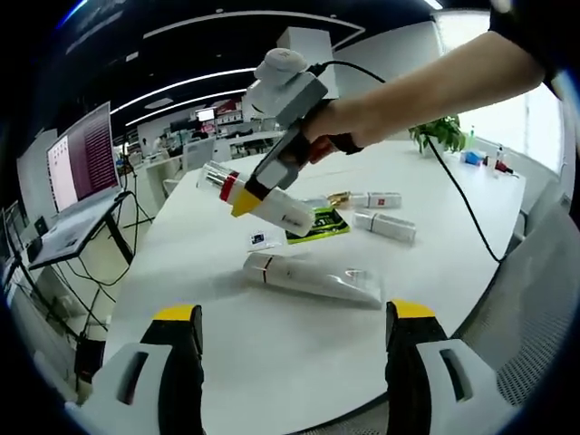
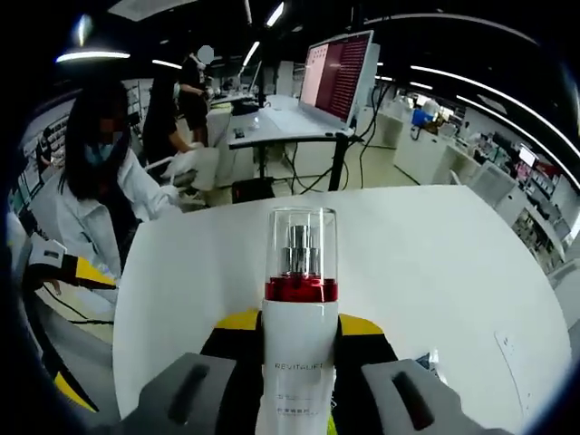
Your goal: Arrange the skincare products in the storage area until every visible bottle or jar stands upright without overlapping.
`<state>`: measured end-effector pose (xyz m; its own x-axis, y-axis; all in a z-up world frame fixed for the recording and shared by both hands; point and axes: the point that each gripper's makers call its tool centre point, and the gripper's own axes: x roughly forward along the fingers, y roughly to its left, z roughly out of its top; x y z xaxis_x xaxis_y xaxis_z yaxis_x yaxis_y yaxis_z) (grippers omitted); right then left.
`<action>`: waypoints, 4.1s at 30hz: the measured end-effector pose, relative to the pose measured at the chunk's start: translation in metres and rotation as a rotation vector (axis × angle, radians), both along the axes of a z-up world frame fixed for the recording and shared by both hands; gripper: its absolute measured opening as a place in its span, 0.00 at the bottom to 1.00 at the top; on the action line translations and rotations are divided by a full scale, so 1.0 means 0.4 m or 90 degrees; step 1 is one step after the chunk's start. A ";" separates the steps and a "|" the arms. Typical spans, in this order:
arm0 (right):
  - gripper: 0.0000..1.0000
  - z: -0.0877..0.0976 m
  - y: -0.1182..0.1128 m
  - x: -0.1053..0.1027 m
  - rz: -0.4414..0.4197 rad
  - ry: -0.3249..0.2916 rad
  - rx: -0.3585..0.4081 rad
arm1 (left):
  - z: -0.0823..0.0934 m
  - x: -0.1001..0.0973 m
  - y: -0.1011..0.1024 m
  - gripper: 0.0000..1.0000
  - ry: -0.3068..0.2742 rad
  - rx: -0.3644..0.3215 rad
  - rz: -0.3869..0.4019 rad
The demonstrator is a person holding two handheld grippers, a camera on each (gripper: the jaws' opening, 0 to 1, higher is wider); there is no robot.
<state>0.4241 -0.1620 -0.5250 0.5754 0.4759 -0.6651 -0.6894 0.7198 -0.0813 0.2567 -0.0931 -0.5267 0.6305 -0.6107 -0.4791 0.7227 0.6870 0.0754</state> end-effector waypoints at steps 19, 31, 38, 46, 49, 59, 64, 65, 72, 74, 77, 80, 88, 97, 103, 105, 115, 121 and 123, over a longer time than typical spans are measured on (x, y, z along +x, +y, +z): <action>0.19 0.078 -0.052 -0.178 -0.020 -0.031 0.058 | -0.004 -0.012 -0.013 0.76 0.008 0.010 -0.020; 0.19 0.090 -0.098 -0.293 -0.040 -0.044 0.066 | 0.001 -0.012 -0.012 0.76 0.016 0.000 -0.018; 0.19 0.136 -0.105 -0.347 -0.054 -0.081 0.086 | 0.037 -0.006 -0.006 0.76 0.044 -0.042 -0.013; 0.19 0.181 -0.097 -0.400 -0.052 -0.140 0.077 | 0.197 0.000 -0.088 0.77 0.107 -0.231 -0.029; 0.19 0.196 -0.094 -0.416 -0.057 -0.161 0.074 | 0.250 -0.014 -0.135 0.78 0.132 -0.288 -0.034; 0.19 0.235 -0.099 -0.479 -0.077 -0.215 0.065 | 0.307 -0.070 -0.263 0.73 0.185 -0.357 -0.116; 0.19 0.249 -0.100 -0.499 -0.075 -0.230 0.055 | 0.303 -0.081 -0.281 0.65 0.187 -0.351 -0.127; 0.19 0.250 -0.100 -0.500 -0.076 -0.232 0.055 | 0.303 -0.084 -0.284 0.63 0.188 -0.350 -0.130; 0.19 0.260 -0.085 -0.527 -0.075 -0.252 0.054 | 0.309 -0.101 -0.293 0.53 0.183 -0.348 -0.124; 0.19 0.260 -0.077 -0.534 -0.070 -0.259 0.048 | 0.308 -0.113 -0.292 0.51 0.172 -0.336 -0.125; 0.19 0.264 -0.072 -0.541 -0.073 -0.261 0.049 | 0.310 -0.122 -0.285 0.48 0.174 -0.334 -0.124; 0.19 0.273 -0.072 -0.553 -0.078 -0.267 0.049 | 0.321 -0.135 -0.285 0.47 0.161 -0.333 -0.134; 0.19 0.269 -0.071 -0.591 -0.093 -0.262 0.050 | 0.331 -0.183 -0.294 0.38 0.127 -0.316 -0.187; 0.20 0.272 -0.064 -0.616 -0.104 -0.256 0.069 | 0.325 -0.209 -0.286 0.26 0.143 -0.310 -0.220; 0.22 0.276 -0.064 -0.632 -0.092 -0.254 0.087 | 0.338 -0.233 -0.299 0.24 0.151 -0.294 -0.259; 0.23 0.274 -0.064 -0.640 -0.072 -0.249 0.083 | 0.338 -0.248 -0.305 0.24 0.143 -0.276 -0.287; 0.30 0.279 -0.081 -0.689 0.000 -0.196 0.151 | 0.360 -0.311 -0.346 0.23 0.126 -0.241 -0.412; 0.29 0.272 -0.094 -0.704 0.041 -0.165 0.176 | 0.357 -0.318 -0.369 0.23 0.118 -0.227 -0.452; 0.29 0.265 -0.100 -0.709 0.062 -0.154 0.167 | 0.355 -0.324 -0.378 0.23 0.111 -0.215 -0.469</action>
